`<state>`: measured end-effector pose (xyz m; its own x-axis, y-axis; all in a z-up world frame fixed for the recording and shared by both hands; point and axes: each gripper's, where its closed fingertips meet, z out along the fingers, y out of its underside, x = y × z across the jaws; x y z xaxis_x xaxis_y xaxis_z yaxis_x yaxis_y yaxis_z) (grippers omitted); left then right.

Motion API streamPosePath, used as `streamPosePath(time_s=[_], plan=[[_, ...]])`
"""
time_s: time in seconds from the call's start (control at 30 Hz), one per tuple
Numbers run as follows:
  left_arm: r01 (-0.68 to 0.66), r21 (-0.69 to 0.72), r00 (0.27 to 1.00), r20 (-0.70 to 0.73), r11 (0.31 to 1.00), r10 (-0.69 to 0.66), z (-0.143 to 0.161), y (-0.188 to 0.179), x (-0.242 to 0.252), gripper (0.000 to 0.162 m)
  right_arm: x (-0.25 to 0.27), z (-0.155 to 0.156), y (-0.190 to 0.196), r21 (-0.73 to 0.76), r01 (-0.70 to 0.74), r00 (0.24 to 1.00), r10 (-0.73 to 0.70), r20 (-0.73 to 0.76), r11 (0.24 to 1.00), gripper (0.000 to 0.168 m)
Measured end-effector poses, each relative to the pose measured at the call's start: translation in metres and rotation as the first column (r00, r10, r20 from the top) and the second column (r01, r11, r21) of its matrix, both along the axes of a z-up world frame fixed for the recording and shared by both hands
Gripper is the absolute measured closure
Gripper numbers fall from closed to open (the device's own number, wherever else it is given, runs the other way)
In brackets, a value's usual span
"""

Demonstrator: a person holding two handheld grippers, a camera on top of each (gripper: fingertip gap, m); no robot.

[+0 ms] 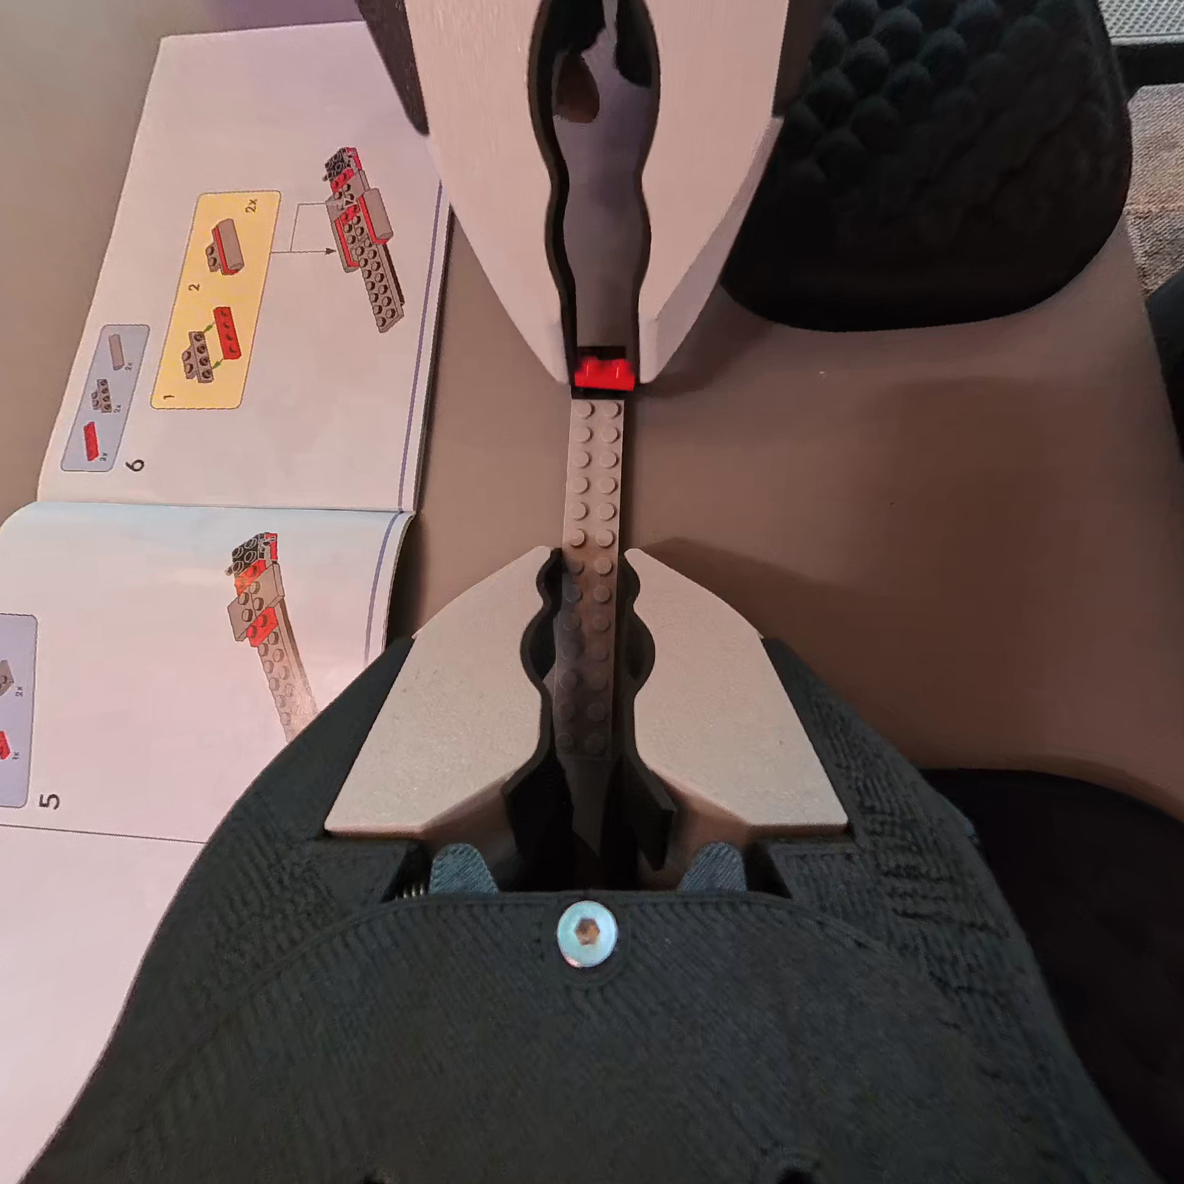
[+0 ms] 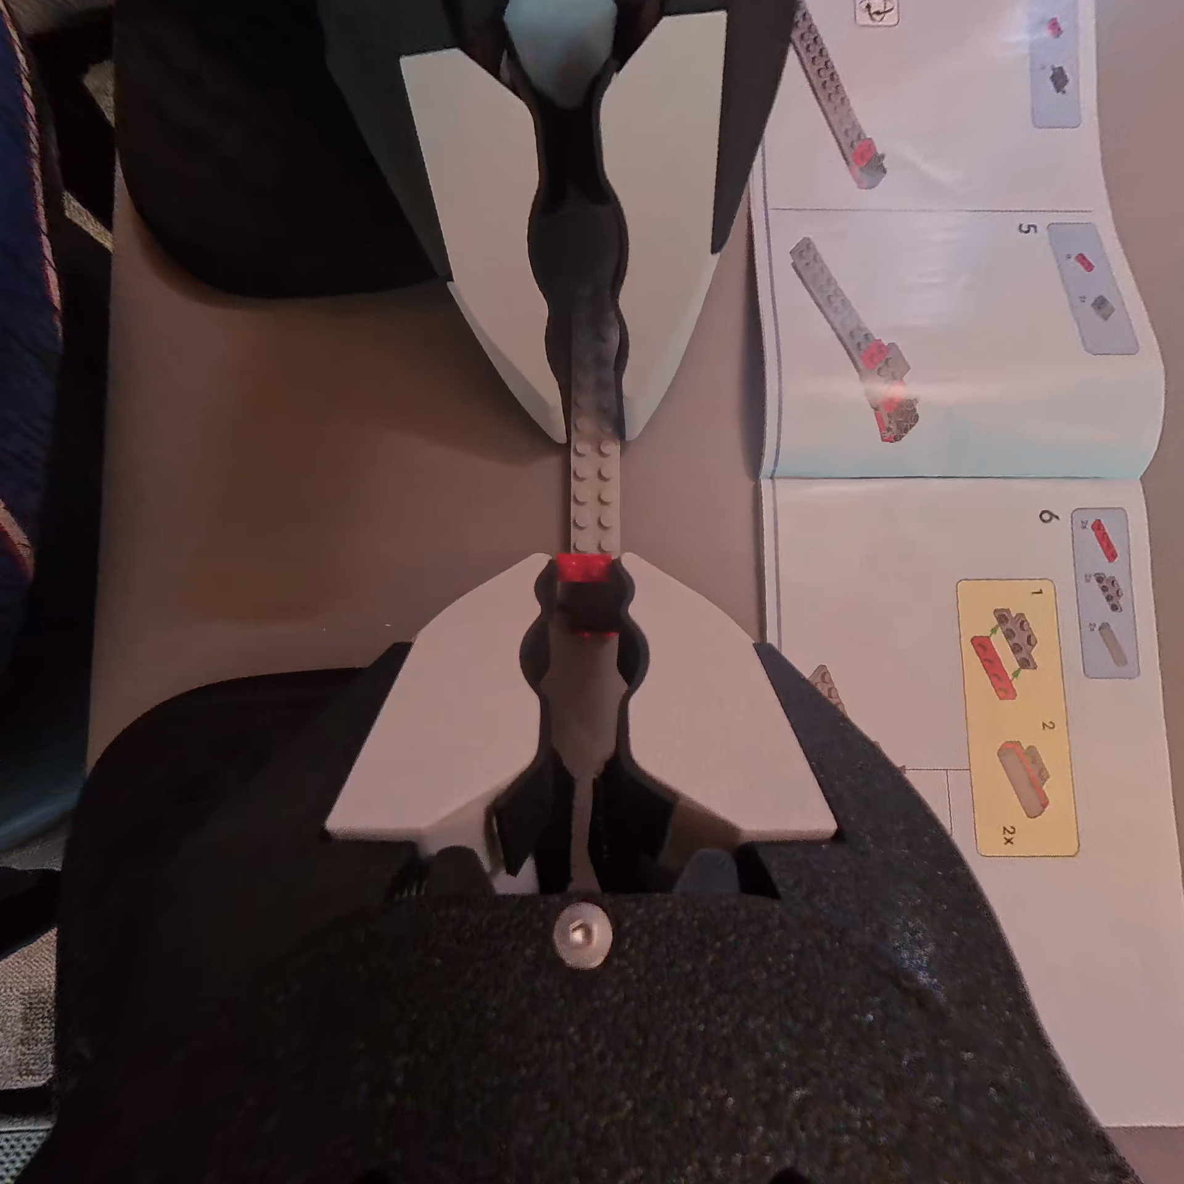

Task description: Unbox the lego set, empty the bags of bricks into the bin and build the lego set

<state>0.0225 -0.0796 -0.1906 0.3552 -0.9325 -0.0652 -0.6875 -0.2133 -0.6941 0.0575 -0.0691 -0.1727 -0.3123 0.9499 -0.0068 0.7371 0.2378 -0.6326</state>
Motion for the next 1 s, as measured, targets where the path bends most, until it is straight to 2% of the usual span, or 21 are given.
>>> streamPosePath(time_s=[0.33,0.77,1.0], plan=[[0.010,-0.001,1.000,-0.006,1.000,-0.010,0.000,-0.001,0.000,0.146,-0.001,-0.009,-0.001,-0.012,-0.010,0.994,0.011,0.104,1.000,0.152],[0.014,0.004,1.000,-0.011,1.000,-0.014,0.000,-0.001,0.001,0.146,0.001,-0.013,0.001,-0.039,-0.005,0.987,0.011,0.162,0.999,0.152],[0.013,0.003,1.000,-0.008,1.000,-0.013,0.000,-0.001,0.001,0.146,0.001,-0.009,-0.001,-0.094,0.018,0.991,-0.005,0.137,0.995,0.139]])
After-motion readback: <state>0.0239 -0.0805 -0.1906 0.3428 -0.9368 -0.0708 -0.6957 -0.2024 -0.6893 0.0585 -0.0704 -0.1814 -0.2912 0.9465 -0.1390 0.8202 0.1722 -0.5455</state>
